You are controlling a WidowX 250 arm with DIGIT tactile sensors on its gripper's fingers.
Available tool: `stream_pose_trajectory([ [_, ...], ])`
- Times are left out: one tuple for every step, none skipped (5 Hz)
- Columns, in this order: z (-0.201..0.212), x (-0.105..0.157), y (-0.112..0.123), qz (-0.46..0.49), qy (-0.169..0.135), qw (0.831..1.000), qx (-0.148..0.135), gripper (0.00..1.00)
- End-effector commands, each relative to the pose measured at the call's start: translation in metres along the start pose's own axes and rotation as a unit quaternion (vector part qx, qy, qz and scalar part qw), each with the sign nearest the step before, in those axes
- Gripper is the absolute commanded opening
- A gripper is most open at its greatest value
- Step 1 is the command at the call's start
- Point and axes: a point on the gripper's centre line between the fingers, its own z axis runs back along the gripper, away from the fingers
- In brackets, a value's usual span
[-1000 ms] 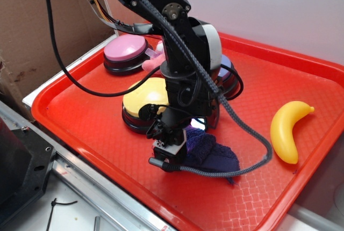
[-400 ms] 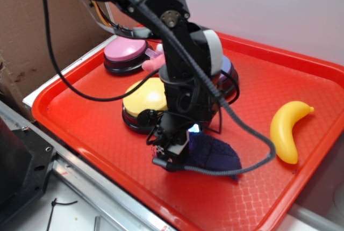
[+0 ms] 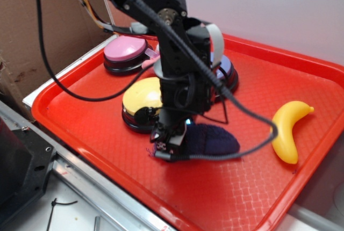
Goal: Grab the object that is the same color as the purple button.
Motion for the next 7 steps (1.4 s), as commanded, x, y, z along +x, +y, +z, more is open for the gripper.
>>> stream_pose_trajectory([
  [0.069, -0.02, 0.011, 0.239, -0.035, 0.97, 0.007, 0.0],
  [0.108, -0.038, 0.022, 0.355, 0.002, 0.935, 0.009, 0.0],
  [0.149, -0.066, 0.032, 0.469, -0.009, 0.883, -0.017, 0.0],
  [0.176, -0.091, 0.031, 0.576, -0.028, 0.817, -0.023, 0.0],
  [0.195, -0.111, 0.031, 0.612, -0.053, 0.788, -0.034, 0.0],
  [0.195, -0.12, 0.033, 0.603, -0.055, 0.795, -0.049, 0.0],
  [0.191, -0.124, 0.034, 0.626, -0.044, 0.777, -0.04, 0.0],
])
